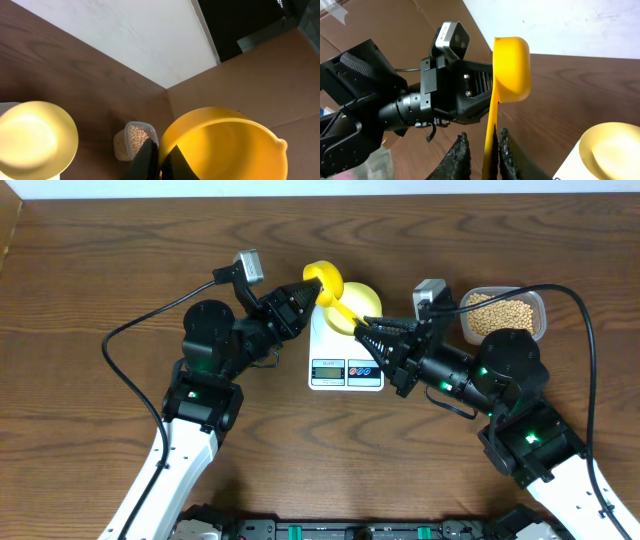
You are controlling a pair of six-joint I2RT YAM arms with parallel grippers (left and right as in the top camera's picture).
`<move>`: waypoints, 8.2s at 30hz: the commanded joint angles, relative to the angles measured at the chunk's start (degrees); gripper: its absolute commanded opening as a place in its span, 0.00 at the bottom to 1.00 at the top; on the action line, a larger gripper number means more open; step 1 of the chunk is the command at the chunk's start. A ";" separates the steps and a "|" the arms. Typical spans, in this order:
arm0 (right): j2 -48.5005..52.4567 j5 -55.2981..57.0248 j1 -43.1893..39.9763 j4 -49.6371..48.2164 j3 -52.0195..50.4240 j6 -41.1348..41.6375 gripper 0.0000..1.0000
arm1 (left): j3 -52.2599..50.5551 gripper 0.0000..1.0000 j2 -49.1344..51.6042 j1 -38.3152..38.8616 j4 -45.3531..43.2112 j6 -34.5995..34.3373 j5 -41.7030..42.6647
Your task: Scoop item into bowl and weigh 50g on scale
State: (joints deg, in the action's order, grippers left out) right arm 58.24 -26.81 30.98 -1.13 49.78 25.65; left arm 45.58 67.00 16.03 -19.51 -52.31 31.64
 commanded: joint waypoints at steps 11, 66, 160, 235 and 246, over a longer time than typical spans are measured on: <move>0.17 -0.52 -0.20 -0.15 1.18 0.02 0.12 | 0.52 0.07 -0.35 0.07 -0.24 1.29 2.08; 0.15 23.67 -1.57 1.18 3.61 3.04 0.01 | 0.50 0.96 -0.35 0.07 -0.22 1.31 3.48; 9.18 14.88 -34.42 48.54 25.94 -3.85 0.01 | 12.76 0.97 33.90 20.37 41.75 22.86 -37.27; 9.18 19.15 -34.42 49.48 25.92 -14.95 0.01 | 13.40 0.97 9.09 -3.48 69.40 24.20 -32.28; 9.16 21.55 -34.42 48.48 25.92 -12.44 0.01 | 13.40 0.97 9.09 -3.48 69.40 24.20 -32.28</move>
State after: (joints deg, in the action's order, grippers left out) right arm 67.77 -7.81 -3.11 47.48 74.32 12.97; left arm 58.59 75.96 12.84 49.56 -28.49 -0.32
